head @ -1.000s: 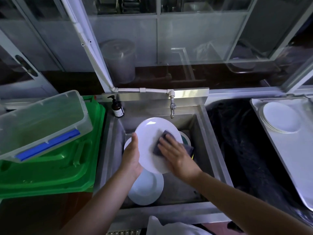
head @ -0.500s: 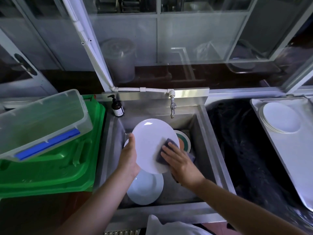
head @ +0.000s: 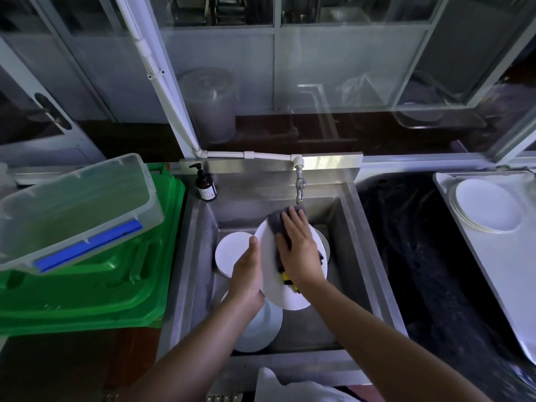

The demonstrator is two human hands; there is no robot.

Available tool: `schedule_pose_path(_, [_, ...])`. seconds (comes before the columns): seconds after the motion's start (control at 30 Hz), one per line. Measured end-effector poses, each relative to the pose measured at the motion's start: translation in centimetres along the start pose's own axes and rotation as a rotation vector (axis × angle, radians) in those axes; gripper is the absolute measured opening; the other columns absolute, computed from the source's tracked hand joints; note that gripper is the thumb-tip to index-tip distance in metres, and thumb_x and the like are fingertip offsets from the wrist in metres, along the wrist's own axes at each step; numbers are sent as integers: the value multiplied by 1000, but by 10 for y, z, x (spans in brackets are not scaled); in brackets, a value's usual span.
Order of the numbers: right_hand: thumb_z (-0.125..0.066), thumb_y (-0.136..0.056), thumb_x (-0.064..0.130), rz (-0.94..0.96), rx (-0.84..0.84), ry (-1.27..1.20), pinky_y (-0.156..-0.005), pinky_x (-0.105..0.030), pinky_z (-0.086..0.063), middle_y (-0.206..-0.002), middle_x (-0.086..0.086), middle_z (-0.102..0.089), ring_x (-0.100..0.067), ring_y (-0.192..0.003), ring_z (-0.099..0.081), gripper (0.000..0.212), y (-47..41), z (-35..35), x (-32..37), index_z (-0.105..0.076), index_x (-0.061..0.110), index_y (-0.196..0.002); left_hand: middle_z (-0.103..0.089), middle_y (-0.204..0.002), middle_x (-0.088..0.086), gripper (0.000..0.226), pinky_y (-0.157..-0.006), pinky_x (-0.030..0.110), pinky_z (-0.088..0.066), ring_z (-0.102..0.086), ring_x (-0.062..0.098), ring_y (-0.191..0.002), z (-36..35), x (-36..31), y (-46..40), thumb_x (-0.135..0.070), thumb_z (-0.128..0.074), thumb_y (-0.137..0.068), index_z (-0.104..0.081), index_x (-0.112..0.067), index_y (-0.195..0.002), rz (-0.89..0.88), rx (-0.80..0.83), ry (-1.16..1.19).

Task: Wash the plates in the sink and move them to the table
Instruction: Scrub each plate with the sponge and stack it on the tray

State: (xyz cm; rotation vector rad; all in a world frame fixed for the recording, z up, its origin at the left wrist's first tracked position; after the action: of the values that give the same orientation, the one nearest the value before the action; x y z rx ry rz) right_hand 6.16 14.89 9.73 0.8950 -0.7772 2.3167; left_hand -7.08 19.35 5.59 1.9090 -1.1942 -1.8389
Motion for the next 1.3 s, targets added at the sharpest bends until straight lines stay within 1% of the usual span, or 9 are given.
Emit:
schedule_pose_path(0.17, [-56,-101,15,398,126,42,-122,-42,-29,-151,-14,-49,-33,-148,-35,40,23,-11,26,-58,-1,-138,-78,-102,2,38,-72,29,-56,-75,12,-88,3,-8,0,-50,-49,-104,-72,-19,-103,-72,12,15])
schedule_pose_path(0.33, [-50,-105,20,-124,-91,62,-119,-50,-31,-156,-6,-42,-24,-151,-26,41,5,15,-32,-54,4,-143,-75,-93,-9,33,-74,30,-55,-70,13,-91,-1,-14,3,-48,-50,-104,-70,-25,-93,-104,8,2])
schedule_pose_path(0.53, [-61,-96,-2,483,79,51,-120,-49,-31,-155,-14,-44,-35,-149,-31,43,36,0,30,-56,-2,-139,-79,-102,3,37,-91,36,-59,-73,22,-103,-6,-29,0,-43,-51,-105,-75,-15,-101,-164,13,22])
schedule_pose_path(0.6, [-60,-97,1,295,-24,65,-117,-52,-35,-155,-9,-42,-29,-151,-28,43,15,15,2,-56,-1,-140,-78,-111,3,38,-98,43,-56,-71,25,-109,-4,-30,-1,-48,-48,-105,-74,-20,-102,-185,18,21])
schedule_pose_path(0.7, [-52,-103,13,-36,-154,21,-119,-51,-31,-158,1,-36,-20,-154,-21,43,6,26,-17,-50,4,-145,-79,-97,-9,36,-90,38,-55,-72,17,-99,-12,-37,6,-43,-47,-107,-73,-21,-95,-233,1,29])
schedule_pose_path(0.87, [-65,-96,1,591,109,66,-119,-51,-32,-154,-15,-45,-38,-148,-33,45,47,7,41,-55,-1,-140,-79,-104,6,39,-99,47,-56,-72,27,-107,-13,-53,11,-43,-50,-105,-76,-16,-96,-251,-16,92])
schedule_pose_path(1.07, [-49,-104,19,63,-166,50,-116,-50,-37,-153,-6,-45,-25,-151,-30,42,14,35,-19,-54,1,-141,-77,-112,2,34,-102,59,-52,-69,29,-115,-16,-65,12,-53,-56,-100,-77,-27,-93,-306,-4,116])
schedule_pose_path(1.2, [-60,-98,0,421,39,1,-118,-47,-34,-154,-13,-46,-34,-149,-33,41,61,8,39,-57,0,-139,-77,-112,5,42,-103,56,-52,-70,29,-112,-12,-79,8,-59,-59,-95,-76,-21,-98,-378,-34,131])
schedule_pose_path(1.3, [-70,-92,-1,502,116,9,-115,-53,-37,-154,-11,-47,-35,-148,-35,49,68,13,42,-57,1,-140,-79,-100,-1,38,-96,47,-57,-72,27,-105,-10,-83,5,-49,-49,-104,-74,-22,-96,-374,-18,97])
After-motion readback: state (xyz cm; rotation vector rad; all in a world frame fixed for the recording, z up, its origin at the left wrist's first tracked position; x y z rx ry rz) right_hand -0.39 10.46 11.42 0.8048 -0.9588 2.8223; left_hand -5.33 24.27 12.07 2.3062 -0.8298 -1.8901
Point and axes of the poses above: each hand's wrist, its own y-axis away from the middle knuckle, its own z-axis out of the back of the hand, x = y × z, the point moved 9 cm from there along -y, towards the middle knuckle
